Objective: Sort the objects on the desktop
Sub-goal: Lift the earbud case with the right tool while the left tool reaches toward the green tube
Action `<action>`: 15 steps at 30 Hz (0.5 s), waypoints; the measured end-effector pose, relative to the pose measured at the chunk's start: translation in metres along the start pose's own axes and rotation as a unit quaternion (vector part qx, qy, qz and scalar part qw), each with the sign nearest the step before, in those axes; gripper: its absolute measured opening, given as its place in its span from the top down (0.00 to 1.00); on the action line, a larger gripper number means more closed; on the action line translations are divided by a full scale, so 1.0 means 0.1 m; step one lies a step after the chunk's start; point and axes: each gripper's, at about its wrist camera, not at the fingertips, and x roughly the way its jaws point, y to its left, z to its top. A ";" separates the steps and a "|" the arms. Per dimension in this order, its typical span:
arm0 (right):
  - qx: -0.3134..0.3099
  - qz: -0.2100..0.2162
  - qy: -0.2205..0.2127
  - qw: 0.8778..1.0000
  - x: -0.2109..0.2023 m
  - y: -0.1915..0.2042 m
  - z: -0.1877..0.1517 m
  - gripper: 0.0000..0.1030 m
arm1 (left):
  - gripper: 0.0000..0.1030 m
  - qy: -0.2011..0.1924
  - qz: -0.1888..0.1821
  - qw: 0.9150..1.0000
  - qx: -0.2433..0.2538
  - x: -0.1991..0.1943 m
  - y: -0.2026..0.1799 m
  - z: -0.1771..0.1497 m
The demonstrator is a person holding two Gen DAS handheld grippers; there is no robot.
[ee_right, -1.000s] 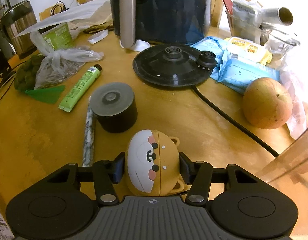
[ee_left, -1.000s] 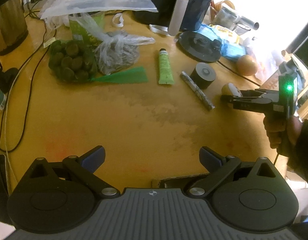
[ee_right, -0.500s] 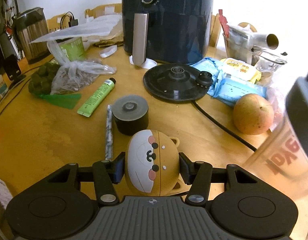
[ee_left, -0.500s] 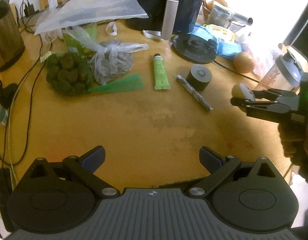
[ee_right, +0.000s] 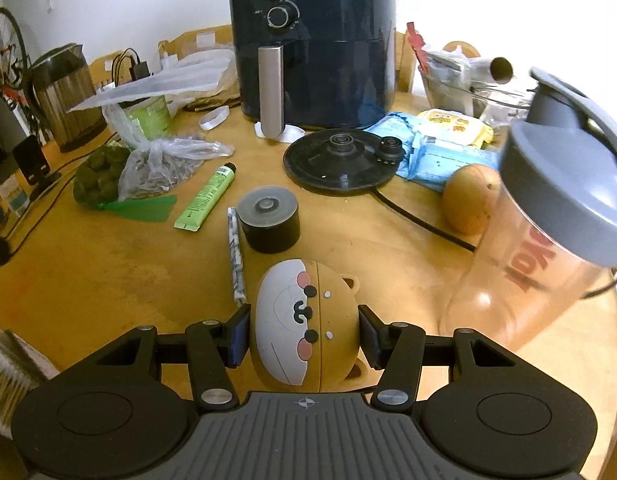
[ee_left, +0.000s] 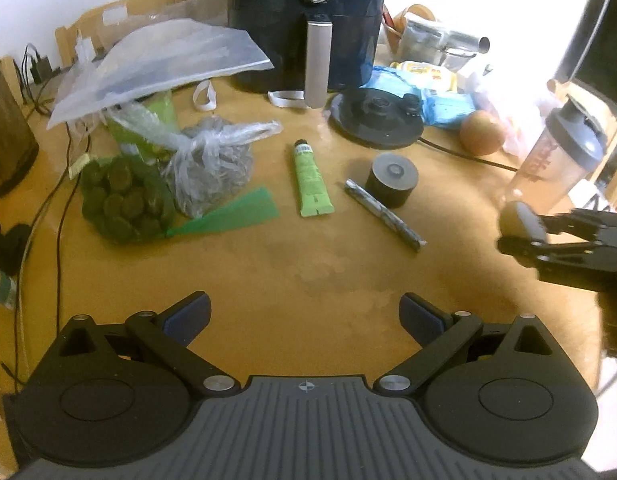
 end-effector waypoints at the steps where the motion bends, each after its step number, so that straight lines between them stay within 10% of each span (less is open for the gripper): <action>1: 0.003 -0.001 -0.001 1.000 -0.03 -0.01 -0.01 0.45 | 0.01 -0.004 0.005 1.000 0.006 0.02 -0.01 0.01; 15: 0.045 -0.021 -0.019 0.999 -0.40 -0.08 -0.12 0.45 | 0.01 -0.013 0.019 1.000 0.007 0.39 0.06 0.33</action>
